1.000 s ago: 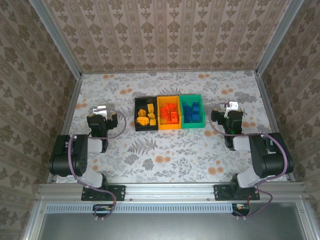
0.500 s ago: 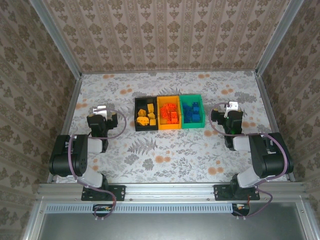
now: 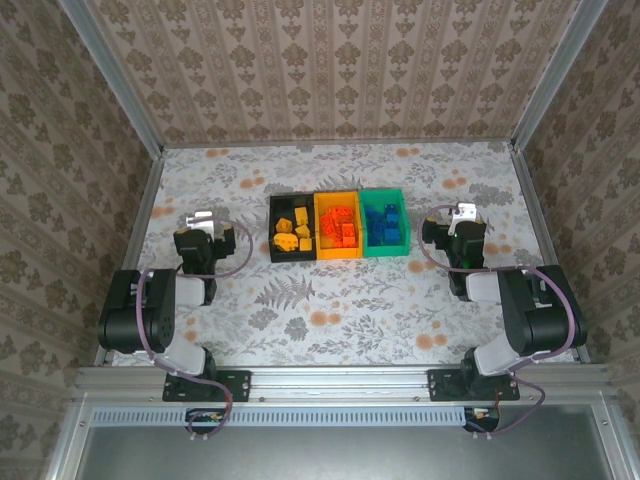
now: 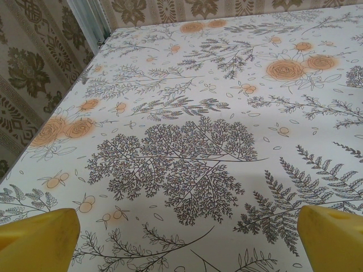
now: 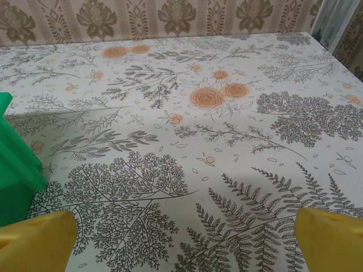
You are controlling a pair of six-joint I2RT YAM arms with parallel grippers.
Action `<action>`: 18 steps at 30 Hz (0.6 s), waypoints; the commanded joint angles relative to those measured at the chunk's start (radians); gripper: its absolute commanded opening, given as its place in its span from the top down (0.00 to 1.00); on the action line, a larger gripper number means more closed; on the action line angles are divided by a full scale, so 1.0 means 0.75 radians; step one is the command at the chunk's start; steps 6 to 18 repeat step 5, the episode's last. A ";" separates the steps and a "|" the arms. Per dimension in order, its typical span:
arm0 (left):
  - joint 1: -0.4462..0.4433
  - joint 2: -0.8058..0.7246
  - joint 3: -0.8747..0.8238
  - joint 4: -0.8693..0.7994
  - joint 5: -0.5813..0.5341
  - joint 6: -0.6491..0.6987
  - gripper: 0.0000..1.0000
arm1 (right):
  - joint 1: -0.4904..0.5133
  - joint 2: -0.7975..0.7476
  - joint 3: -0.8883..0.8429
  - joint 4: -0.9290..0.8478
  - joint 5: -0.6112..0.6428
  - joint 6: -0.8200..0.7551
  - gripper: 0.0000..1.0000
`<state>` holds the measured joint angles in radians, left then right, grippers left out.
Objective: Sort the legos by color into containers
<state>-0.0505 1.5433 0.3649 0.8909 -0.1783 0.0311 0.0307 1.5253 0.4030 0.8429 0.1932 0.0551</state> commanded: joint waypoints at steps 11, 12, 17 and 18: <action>0.007 0.003 0.029 0.023 0.019 0.009 0.00 | 0.007 0.005 -0.008 0.048 -0.025 -0.006 0.00; 0.007 0.003 0.029 0.023 0.019 0.009 0.00 | 0.007 0.005 -0.008 0.048 -0.025 -0.006 0.00; 0.007 0.003 0.029 0.023 0.019 0.009 0.00 | 0.007 0.005 -0.008 0.048 -0.025 -0.006 0.00; 0.007 0.003 0.029 0.023 0.019 0.009 0.00 | 0.007 0.005 -0.008 0.048 -0.025 -0.006 0.00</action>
